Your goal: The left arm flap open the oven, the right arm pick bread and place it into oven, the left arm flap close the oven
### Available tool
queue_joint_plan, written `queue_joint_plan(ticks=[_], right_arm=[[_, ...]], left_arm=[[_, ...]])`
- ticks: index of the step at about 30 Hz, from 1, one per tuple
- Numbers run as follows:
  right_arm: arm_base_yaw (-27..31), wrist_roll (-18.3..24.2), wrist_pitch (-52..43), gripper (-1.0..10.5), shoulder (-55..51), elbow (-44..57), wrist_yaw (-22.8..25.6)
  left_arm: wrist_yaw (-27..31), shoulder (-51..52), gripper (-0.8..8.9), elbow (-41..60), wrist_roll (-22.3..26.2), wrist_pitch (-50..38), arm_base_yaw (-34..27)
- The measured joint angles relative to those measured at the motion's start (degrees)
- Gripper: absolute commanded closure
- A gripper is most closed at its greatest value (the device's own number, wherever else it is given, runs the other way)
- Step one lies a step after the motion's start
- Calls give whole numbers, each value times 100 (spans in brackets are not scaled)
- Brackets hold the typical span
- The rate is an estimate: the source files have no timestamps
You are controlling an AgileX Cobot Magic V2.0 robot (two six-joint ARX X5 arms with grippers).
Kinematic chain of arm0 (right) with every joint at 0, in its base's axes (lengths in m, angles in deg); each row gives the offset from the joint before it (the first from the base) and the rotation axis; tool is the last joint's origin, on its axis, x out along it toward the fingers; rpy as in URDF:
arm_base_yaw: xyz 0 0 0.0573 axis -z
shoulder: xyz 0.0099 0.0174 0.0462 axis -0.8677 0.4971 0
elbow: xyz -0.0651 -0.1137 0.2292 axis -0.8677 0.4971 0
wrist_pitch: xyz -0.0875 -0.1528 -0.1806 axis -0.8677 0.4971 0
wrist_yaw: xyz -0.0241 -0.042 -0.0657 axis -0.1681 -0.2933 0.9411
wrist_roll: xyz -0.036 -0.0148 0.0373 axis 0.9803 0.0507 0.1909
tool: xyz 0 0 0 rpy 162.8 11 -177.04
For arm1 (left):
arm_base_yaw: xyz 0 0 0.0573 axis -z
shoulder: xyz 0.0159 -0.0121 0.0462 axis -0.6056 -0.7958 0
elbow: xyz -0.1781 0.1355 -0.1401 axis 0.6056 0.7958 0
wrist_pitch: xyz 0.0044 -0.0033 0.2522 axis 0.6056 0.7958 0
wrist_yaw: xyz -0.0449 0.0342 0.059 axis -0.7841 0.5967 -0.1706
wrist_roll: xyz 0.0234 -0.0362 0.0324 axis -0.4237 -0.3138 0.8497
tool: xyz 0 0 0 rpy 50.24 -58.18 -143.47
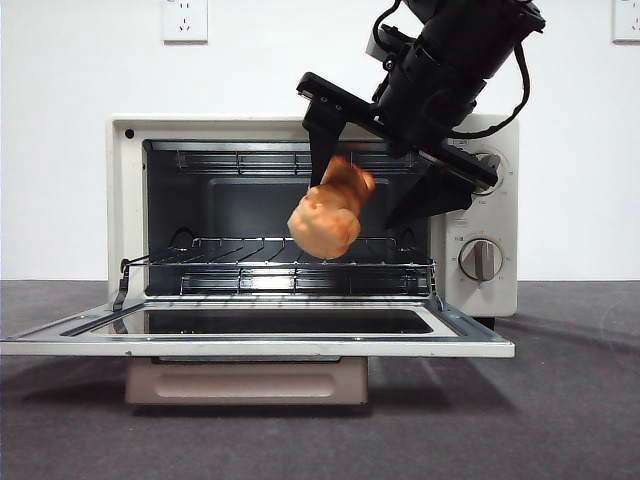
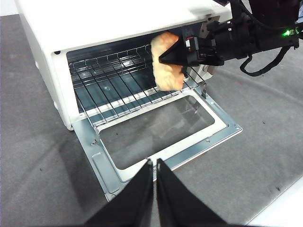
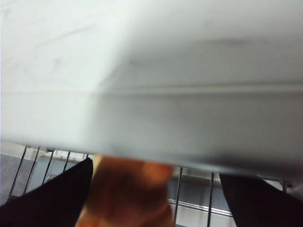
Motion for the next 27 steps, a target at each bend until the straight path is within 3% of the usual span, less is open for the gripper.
queue_joint_plan(ticks=[16, 27], right_arm=[[-11, -76, -13, 513, -2, -4, -120], [-184, -55, 254, 513, -800, -24, -769]], left_arm=[[0, 0, 797, 0, -39, 107, 0], [44, 0, 797, 0, -151, 87, 0]])
